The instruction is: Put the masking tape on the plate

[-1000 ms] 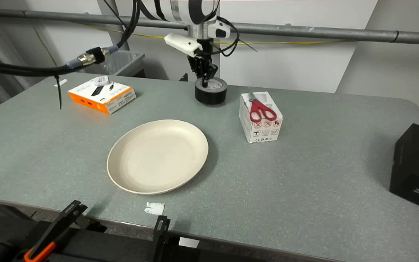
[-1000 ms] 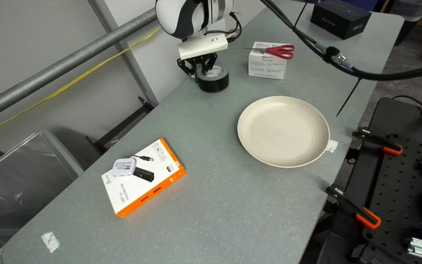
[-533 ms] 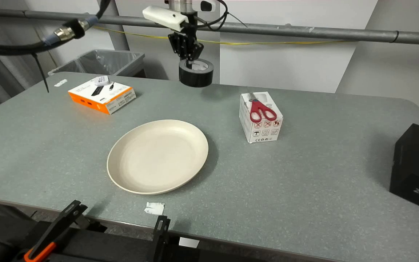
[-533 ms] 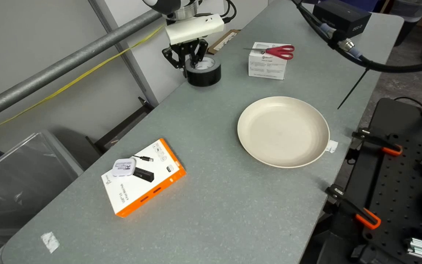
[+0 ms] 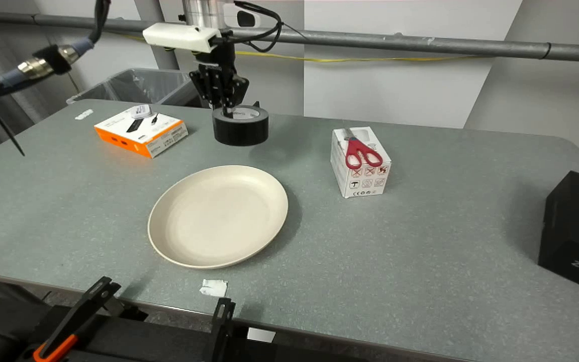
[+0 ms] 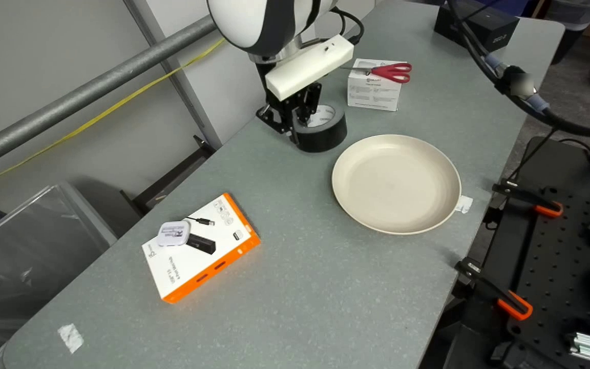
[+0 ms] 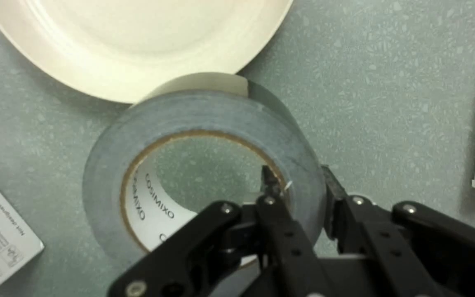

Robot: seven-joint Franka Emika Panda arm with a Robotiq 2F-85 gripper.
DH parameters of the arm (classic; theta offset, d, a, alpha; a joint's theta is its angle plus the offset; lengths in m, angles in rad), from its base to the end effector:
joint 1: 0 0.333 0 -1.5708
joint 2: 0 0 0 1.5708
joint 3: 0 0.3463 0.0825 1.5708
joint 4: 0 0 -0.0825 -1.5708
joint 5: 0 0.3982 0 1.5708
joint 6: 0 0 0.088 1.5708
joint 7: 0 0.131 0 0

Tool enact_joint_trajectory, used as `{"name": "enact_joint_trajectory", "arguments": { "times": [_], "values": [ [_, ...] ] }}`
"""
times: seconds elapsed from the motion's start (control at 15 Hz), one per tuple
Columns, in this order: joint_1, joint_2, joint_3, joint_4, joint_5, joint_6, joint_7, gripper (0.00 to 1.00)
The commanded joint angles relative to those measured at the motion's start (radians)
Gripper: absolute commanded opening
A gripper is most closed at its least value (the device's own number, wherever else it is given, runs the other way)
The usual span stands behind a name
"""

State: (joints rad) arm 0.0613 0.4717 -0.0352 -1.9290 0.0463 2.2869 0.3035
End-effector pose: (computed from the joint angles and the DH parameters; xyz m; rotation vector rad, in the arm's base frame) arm 0.6328 0.0191 0.2259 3.0978 -0.4790 -0.1797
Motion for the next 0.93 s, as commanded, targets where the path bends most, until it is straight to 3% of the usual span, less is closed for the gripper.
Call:
{"name": "enact_joint_trajectory", "arguments": {
  "times": [0.0, 0.33, 0.4, 0.87],
  "values": [
    [0.0, 0.002, -0.001, 0.0, 0.001, -0.001, -0.001, 0.26],
    [0.0, 0.013, -0.002, 0.006, 0.001, 0.0, -0.001, 0.26],
    [0.0, 0.013, -0.002, 0.007, 0.001, 0.0, -0.001, 0.06],
    [0.042, -0.238, -0.003, -0.31, -0.084, 0.051, 0.001, 0.06]
  ]
}}
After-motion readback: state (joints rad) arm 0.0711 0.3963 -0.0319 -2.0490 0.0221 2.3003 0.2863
